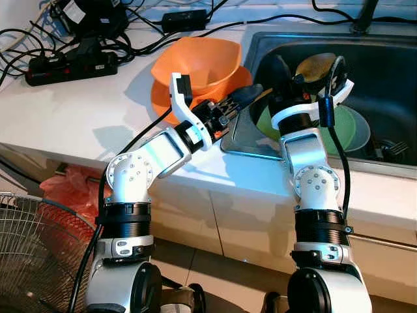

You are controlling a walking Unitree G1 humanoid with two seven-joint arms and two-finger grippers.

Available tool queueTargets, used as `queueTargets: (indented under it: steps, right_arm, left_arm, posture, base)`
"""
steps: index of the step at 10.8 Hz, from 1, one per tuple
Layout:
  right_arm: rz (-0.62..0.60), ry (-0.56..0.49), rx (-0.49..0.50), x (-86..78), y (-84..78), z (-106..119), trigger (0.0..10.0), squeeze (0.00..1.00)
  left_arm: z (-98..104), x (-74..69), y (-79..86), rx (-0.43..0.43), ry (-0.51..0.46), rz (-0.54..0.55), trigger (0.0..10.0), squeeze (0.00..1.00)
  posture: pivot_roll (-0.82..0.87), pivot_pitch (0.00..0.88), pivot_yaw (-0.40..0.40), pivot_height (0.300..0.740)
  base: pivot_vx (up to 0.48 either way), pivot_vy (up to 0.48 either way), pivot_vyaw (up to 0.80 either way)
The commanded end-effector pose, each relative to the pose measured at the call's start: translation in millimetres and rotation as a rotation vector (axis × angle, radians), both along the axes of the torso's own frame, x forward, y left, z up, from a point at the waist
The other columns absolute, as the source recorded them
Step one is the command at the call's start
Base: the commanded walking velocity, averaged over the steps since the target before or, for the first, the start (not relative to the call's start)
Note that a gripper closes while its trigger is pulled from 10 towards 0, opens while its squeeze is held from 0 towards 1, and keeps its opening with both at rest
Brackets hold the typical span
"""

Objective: Kitchen organization

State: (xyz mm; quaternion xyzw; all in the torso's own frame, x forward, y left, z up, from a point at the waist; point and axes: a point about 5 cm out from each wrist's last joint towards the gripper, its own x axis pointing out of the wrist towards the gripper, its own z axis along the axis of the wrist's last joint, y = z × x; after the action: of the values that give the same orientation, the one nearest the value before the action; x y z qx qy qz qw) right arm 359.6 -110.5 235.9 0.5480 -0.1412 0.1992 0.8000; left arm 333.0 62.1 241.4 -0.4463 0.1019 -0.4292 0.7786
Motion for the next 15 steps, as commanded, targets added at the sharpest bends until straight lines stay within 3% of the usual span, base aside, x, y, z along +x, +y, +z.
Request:
queueTargets:
  steps: [1, 8, 12, 15]
  right_arm:
    - [0.009, 0.028, 0.005, 2.3, 12.1, -0.2, 10.0, 0.0]
    - [-0.036, 0.043, 0.006, 10.9, 6.0, 6.8, 10.0, 0.0]
    - [-0.208, 0.041, -0.056, 26.3, -36.6, 18.6, 10.0, 0.0]
    - [-0.305, 0.039, -0.085, 30.9, -59.0, 20.0, 10.0, 0.0]
  left_arm:
    - [16.5, -5.2, 4.0, -0.036, -0.086, -0.021, 10.0, 1.0]
    - [15.3, 0.8, 4.1, -0.187, 0.006, 0.065, 10.0, 1.0]
    - [8.4, -6.1, 10.8, -0.128, 0.003, 0.08, 10.0, 1.0]
    - [1.0, -9.7, 15.4, -0.013, -0.014, 0.068, 10.0, 1.0]
  posture:
    - [0.04, 0.154, 0.142, 0.74]
    - [0.02, 0.121, 0.105, 0.74]
    - [0.04, 0.131, 0.098, 0.74]
    - [0.06, 0.138, 0.117, 0.74]
  base:
    - [0.0, 0.0, 0.0]
    - [0.0, 0.0, 0.0]
    - [0.0, 0.0, 0.0]
    - [0.0, 0.0, 0.0]
